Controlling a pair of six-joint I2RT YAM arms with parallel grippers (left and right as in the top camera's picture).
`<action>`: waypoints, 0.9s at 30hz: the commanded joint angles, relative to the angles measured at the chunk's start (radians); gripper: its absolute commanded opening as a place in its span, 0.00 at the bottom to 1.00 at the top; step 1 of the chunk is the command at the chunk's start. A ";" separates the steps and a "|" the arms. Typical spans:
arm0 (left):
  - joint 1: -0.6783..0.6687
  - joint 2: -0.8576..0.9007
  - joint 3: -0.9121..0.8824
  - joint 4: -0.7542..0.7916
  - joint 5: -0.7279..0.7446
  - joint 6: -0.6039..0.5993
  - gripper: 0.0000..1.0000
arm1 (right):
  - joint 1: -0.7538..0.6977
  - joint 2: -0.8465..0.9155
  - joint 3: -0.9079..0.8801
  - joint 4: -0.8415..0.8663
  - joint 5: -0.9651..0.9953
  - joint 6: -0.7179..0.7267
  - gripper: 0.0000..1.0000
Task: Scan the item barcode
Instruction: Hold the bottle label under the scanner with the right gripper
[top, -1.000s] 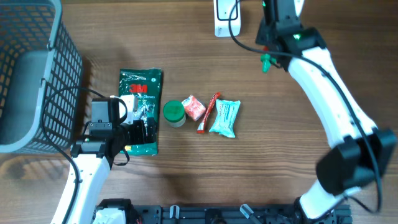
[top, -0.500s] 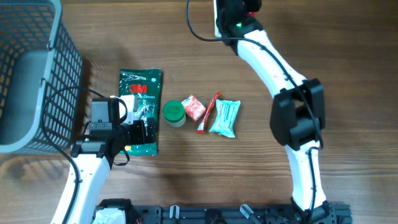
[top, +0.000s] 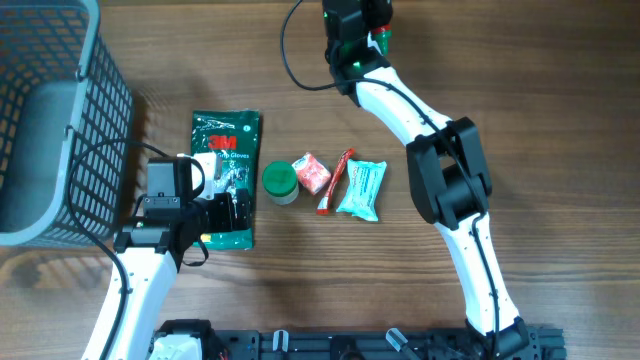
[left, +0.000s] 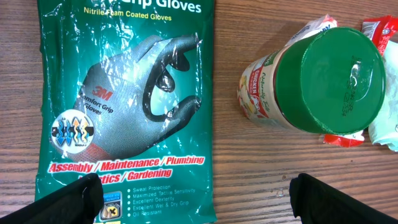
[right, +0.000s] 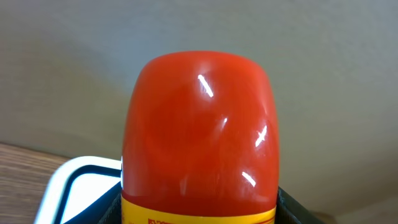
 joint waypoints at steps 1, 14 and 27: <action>0.008 0.003 0.000 0.003 -0.005 -0.009 1.00 | 0.000 0.041 0.028 0.039 -0.023 -0.033 0.44; 0.008 0.003 0.000 0.003 -0.005 -0.009 1.00 | -0.006 0.082 0.029 0.090 -0.049 -0.044 0.44; 0.008 0.003 0.000 0.003 -0.005 -0.009 1.00 | -0.082 0.006 0.033 -0.039 0.008 0.042 0.48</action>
